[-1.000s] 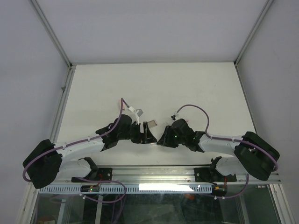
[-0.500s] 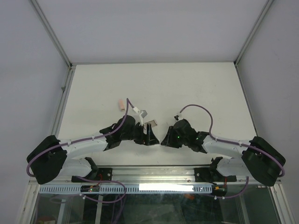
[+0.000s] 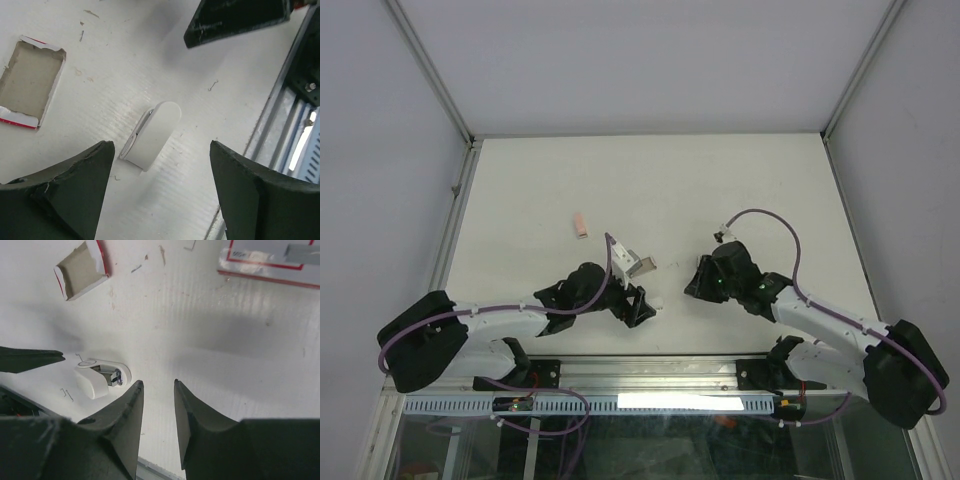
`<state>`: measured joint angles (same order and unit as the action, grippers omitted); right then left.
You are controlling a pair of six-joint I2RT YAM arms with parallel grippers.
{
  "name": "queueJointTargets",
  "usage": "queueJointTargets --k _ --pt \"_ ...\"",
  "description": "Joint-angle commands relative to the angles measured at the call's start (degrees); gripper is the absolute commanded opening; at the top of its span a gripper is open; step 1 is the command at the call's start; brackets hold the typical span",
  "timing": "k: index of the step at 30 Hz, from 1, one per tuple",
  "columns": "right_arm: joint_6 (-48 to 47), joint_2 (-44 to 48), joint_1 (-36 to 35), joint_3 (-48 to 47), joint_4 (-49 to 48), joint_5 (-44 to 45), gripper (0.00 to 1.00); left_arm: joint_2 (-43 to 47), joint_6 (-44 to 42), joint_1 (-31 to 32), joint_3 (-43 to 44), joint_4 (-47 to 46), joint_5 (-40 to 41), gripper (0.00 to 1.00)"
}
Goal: Load the staples into the stapler
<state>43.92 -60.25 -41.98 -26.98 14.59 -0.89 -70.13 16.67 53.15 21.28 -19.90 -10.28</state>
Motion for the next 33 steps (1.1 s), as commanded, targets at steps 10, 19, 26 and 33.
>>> queueJointTargets --k 10,19,26,33 --pt "-3.3 3.8 8.3 -1.9 -1.2 -8.2 0.34 -7.9 -13.2 6.3 -2.0 -11.8 9.0 0.82" --pt "-3.3 5.3 10.5 -1.0 -1.2 -10.2 0.34 -9.2 -12.7 11.0 -1.8 -10.9 10.2 0.70" --pt "-3.1 5.4 11.4 -0.6 -1.5 -11.5 0.34 -10.9 -12.4 12.4 0.1 -8.2 14.6 0.57" --pt "-3.0 6.2 11.6 -0.7 -1.1 -12.1 0.40 -14.8 -11.9 14.4 1.9 -6.7 20.2 0.43"
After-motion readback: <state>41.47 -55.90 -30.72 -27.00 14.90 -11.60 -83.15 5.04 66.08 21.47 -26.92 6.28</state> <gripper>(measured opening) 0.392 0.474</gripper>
